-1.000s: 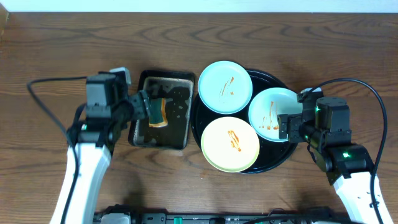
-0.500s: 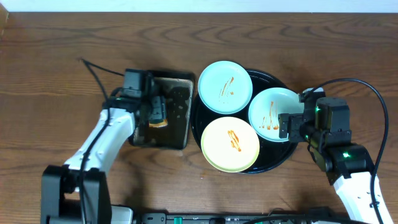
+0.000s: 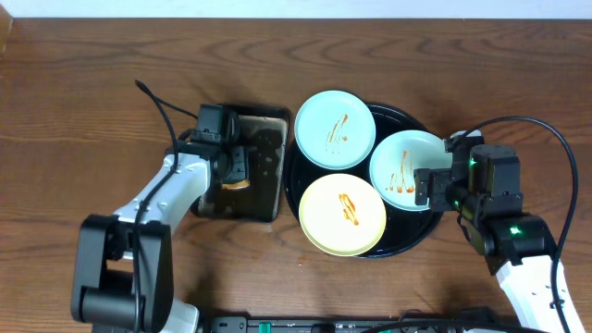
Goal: Clean dirty plates on tray and stack at the side
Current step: 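Lower the left gripper and grasp the green-orange sponge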
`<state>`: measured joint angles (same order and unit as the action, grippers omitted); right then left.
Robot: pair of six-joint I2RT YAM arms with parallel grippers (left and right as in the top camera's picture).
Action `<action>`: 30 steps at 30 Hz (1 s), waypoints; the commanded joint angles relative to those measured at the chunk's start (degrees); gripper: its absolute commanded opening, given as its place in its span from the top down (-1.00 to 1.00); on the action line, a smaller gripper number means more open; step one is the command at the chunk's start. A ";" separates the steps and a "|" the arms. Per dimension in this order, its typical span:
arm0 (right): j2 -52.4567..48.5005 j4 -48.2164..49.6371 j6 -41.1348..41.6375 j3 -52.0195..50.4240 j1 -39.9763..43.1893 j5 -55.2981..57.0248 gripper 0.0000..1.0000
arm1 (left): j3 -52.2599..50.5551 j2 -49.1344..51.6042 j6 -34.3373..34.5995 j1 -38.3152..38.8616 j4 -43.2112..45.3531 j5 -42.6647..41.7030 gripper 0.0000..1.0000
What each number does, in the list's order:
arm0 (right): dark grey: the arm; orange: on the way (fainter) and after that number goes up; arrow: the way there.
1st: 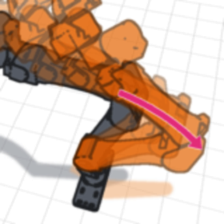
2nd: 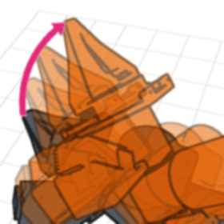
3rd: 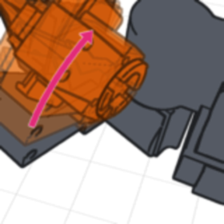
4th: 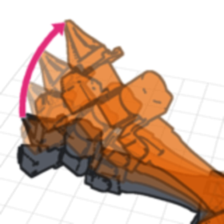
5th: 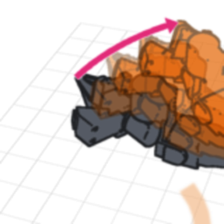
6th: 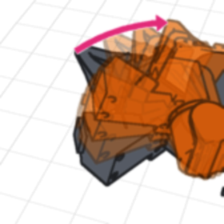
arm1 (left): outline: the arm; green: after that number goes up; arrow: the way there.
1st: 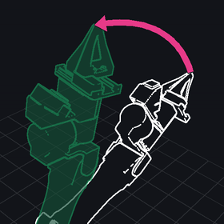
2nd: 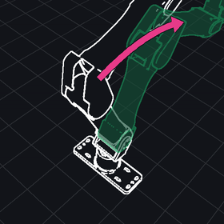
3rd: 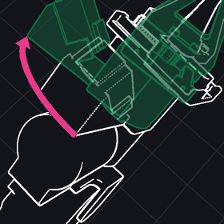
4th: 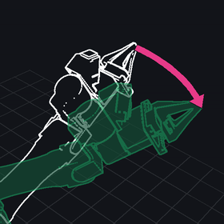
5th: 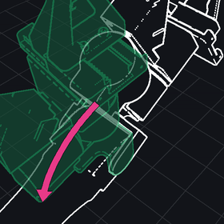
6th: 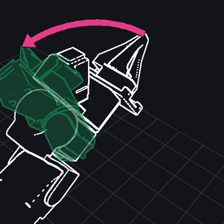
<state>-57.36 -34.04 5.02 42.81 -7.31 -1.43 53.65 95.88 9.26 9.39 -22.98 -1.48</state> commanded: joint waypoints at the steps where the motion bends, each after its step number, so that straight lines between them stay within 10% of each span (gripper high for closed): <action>1: 0.02 -0.07 0.72 1.36 1.38 0.76 -0.86 | 0.96 2.29 2.29 0.09 0.59 0.61 -0.21; 14: 0.02 -0.11 0.70 1.36 1.38 0.76 -0.83 | 0.98 3.76 2.47 0.35 1.73 0.46 0.85; 25: 0.02 -0.09 0.70 1.36 1.38 0.81 -0.83 | 0.98 -0.33 2.47 0.35 1.92 0.46 0.83; 27: 0.02 -0.11 0.70 1.36 1.38 0.79 -0.83 | 0.98 -1.27 2.45 0.35 2.16 0.48 0.14; 30: 0.02 -0.26 0.70 1.36 1.38 0.79 -0.83 | 0.98 -1.70 2.45 0.35 2.36 0.48 0.03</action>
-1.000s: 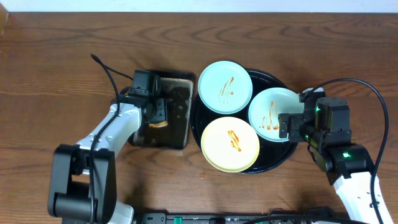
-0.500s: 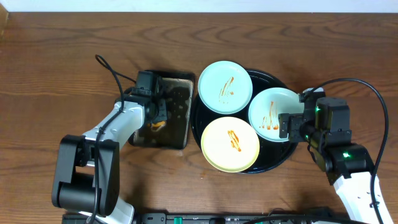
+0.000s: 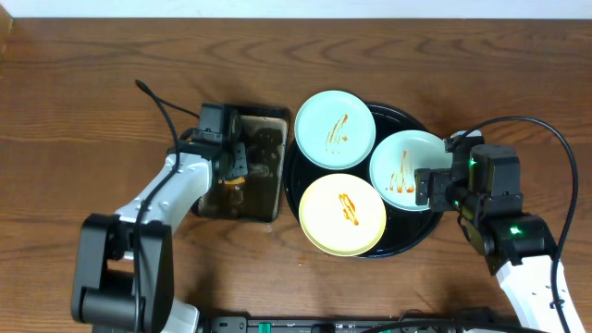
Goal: Clean dirty plates on tray and stack at the side
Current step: 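Lower the left gripper and grasp the green-orange sponge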
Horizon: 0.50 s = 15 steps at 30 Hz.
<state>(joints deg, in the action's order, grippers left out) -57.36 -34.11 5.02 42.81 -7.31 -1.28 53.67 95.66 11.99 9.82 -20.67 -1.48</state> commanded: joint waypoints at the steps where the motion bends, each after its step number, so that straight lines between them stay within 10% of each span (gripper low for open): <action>1: 0.02 -0.22 0.72 1.36 1.38 0.63 -0.83 | 0.94 -1.42 -0.28 -0.09 0.04 0.48 0.03; 15: 0.02 -0.22 0.72 1.36 1.38 0.61 -0.82 | 0.94 -0.74 -0.26 -0.09 1.60 0.92 -0.06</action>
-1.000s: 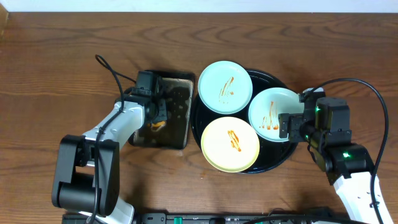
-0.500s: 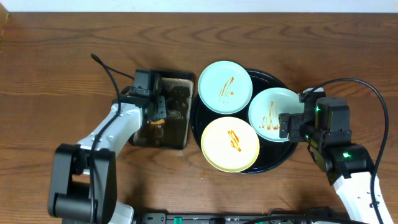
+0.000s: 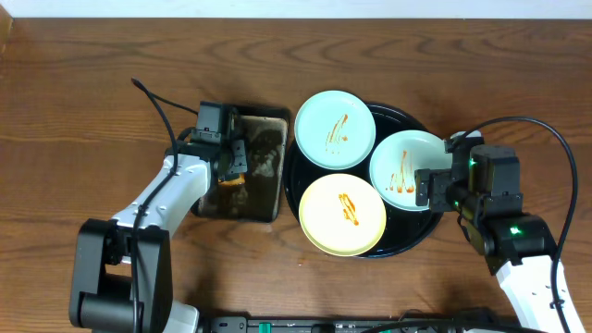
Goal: Clean dirty plates on tray and stack at the side
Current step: 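Lower the left gripper and grasp the green-orange sponge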
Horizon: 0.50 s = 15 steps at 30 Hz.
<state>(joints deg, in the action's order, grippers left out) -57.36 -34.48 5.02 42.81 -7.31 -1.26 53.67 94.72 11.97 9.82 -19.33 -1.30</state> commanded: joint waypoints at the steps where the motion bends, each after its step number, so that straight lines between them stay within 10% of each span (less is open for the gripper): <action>1: 0.02 0.13 0.70 1.36 1.38 0.59 -0.82 | 0.94 0.50 -0.24 -0.09 0.26 0.74 -0.06; 11: 0.02 -0.07 0.70 1.36 1.38 0.61 -0.82 | 0.94 4.42 -0.24 -0.09 1.46 0.72 -0.04; 15: 0.02 -0.07 0.70 1.36 1.38 0.59 -0.82 | 0.94 4.42 -0.24 -0.09 1.99 0.72 0.75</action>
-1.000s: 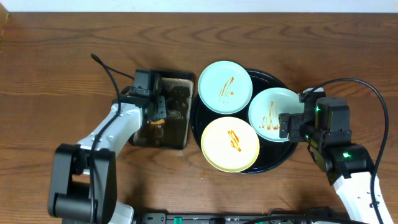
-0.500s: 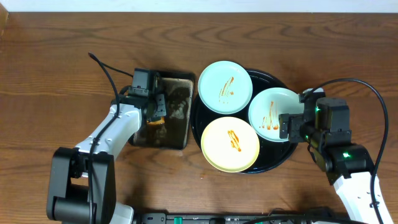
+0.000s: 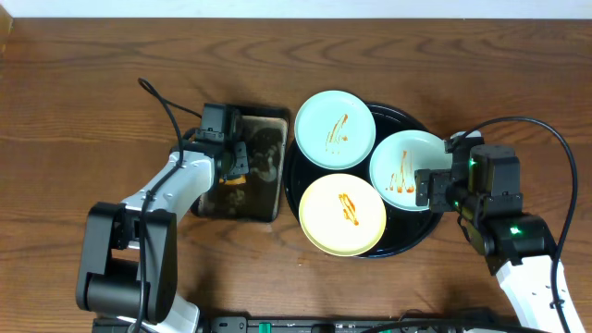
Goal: Clean dirty plates on tray and stack at the side
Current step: 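Lower the left gripper and grasp the green-orange sponge, then grasp the rim of the right pale green plate with the right gripper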
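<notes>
Three plates streaked with brown sauce lie on the round black tray (image 3: 407, 236): a pale blue plate (image 3: 334, 129) at the back, a yellow plate (image 3: 342, 214) in front and a pale green plate (image 3: 400, 169) on the right. My right gripper (image 3: 422, 189) sits at the green plate's right rim and looks shut on it. My left gripper (image 3: 240, 165) points down into a dark rectangular tray (image 3: 268, 199) left of the plates. A yellow-orange sponge (image 3: 233, 182) shows at its fingers, which seem closed on it.
The wooden table (image 3: 83, 92) runs wide to the left and behind. A black cable (image 3: 166, 106) loops off the left arm and another arcs over the right arm (image 3: 555, 139). The dark tray touches the black tray's left side.
The left arm's elbow has shifted slightly and its gripper has moved a touch to the right over the dark tray. The right gripper and the plates have not moved.
Throughout, my right gripper stayed at the green plate's rim and the three plates kept their places. My left gripper stayed down in the dark tray at the sponge, shifting only a little from moment to moment.
</notes>
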`<state>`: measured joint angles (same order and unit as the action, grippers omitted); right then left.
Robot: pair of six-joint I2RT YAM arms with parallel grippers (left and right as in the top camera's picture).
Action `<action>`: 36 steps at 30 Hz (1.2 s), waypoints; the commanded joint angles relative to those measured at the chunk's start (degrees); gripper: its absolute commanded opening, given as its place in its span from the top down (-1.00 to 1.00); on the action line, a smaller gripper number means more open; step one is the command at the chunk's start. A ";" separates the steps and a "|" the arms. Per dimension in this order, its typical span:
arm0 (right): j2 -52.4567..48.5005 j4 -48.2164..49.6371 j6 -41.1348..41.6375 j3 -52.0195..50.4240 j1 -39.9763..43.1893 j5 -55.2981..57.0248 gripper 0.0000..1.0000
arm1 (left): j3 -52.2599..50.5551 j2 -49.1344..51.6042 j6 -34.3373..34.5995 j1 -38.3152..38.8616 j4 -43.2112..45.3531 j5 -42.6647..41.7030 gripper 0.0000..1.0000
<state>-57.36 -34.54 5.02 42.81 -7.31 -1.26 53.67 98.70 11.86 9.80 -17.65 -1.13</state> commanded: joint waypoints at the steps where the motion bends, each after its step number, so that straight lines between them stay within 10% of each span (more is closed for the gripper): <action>1: 0.02 -0.02 0.70 1.36 1.38 0.59 -0.82 | 0.94 0.44 -0.13 -0.07 0.35 0.55 0.85; 36: -22.71 -5.70 -2.51 10.45 14.21 -5.64 -0.56 | 0.87 -9.84 0.09 -0.07 -11.04 -4.02 0.85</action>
<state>-78.61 -41.67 3.62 52.21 6.42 -7.57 53.74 88.51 11.84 9.80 -28.38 -4.60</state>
